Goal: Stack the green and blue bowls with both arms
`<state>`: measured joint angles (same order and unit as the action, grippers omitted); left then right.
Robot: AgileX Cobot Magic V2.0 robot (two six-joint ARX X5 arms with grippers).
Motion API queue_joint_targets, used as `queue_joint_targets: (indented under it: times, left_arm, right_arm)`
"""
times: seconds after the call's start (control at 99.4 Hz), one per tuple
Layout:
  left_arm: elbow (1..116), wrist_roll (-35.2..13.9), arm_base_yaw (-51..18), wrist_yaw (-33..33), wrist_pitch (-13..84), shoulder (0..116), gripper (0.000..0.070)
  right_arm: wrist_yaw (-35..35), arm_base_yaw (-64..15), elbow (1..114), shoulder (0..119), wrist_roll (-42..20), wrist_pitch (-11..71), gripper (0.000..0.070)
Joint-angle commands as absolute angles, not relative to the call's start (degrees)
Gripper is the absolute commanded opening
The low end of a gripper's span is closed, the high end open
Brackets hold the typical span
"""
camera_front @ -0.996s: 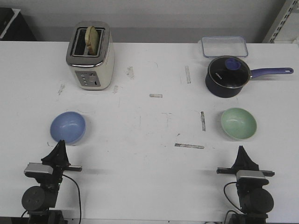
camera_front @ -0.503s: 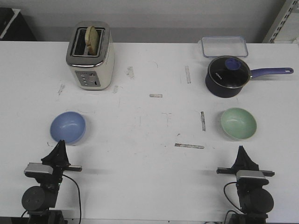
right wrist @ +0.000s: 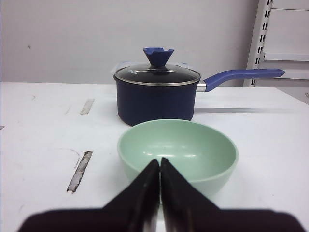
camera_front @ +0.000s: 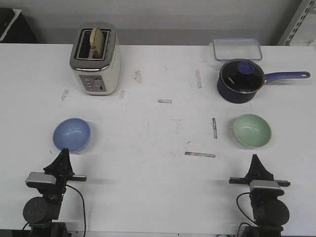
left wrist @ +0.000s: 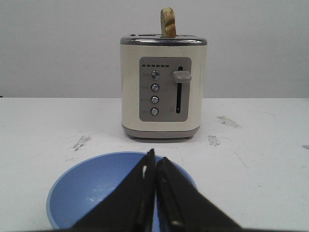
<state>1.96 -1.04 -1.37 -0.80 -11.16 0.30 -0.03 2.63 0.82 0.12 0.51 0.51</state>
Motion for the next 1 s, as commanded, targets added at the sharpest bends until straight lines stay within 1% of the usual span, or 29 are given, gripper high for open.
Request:
queue_joint_targets:
  times: [0.0,0.151,0.241,0.332,0.412,0.503,0.664,0.724,0.754,0.794,0.895,0.925,0.955,0.985]
  left_arm:
    - [0.78,-1.28,-1.30,-0.82,-11.97,0.19,0.0002]
    - [0.78,-1.28,-1.30,-0.84,-11.84,0.19,0.0002]
    - [0.78,-1.28,-1.30,-0.82,-11.84,0.19,0.0002]
    - [0.78,-1.28,-1.30,-0.84,-11.86,0.19,0.0002]
    - [0.78,-1.28,-1.30,-0.84,-11.86,0.19,0.0002]
    - [0.78,-1.28,-1.30,-0.84,-11.86,0.19,0.0002]
    - [0.78,-1.28,-1.30,-0.84,-11.88,0.19,0.0002]
    - [0.78,-1.28,-1.30,-0.84,-11.86,0.19,0.0002]
    - [0.78,-1.28,-1.30,-0.84,-11.86,0.19,0.0002]
    - [0.78,-1.28,-1.30,-0.84,-11.84,0.19,0.0002]
    - [0.78,-1.28,-1.30,-0.84,-11.84,0.19,0.0002]
    - [0.78,-1.28,-1.30,-0.84,-11.84,0.19,0.0002]
    - [0.78,-1.28,-1.30,-0.82,-11.84,0.19,0.0002]
    - [0.78,-1.28,-1.30,-0.84,-11.86,0.19,0.0002]
  right_arm:
    - [-0.21,2.59,0.73,0.05,-0.82,-0.45,0.0000]
    - [0.32,2.63,0.73,0.05,-3.79,-1.06,0.0000]
    - [0.16,2.63,0.93,0.05,-4.78,-4.19,0.0000]
    - [0.30,2.63,3.81,0.12,-5.61,-4.12,0.0000]
    - [1.76,2.63,8.49,1.28,-5.96,-2.04,0.0000]
    - [1.76,2.63,15.22,4.75,-5.93,0.12,0.0000]
    - [1.69,2.63,30.11,16.34,-5.87,6.85,0.0001]
    - [1.52,2.66,35.99,21.52,-5.89,9.98,0.0024]
    - [1.43,2.63,38.89,24.16,-5.91,11.73,0.0049]
    - [1.43,2.66,42.78,27.70,-5.91,14.13,0.0115]
    - [1.50,2.66,52.23,36.29,-5.98,20.71,0.0367]
    - [1.56,2.70,54.92,38.59,-5.96,22.96,0.0426]
    - [1.54,2.90,57.43,40.95,-5.96,25.17,0.0458]
    - [1.52,3.18,59.79,43.35,-5.96,27.24,0.0466]
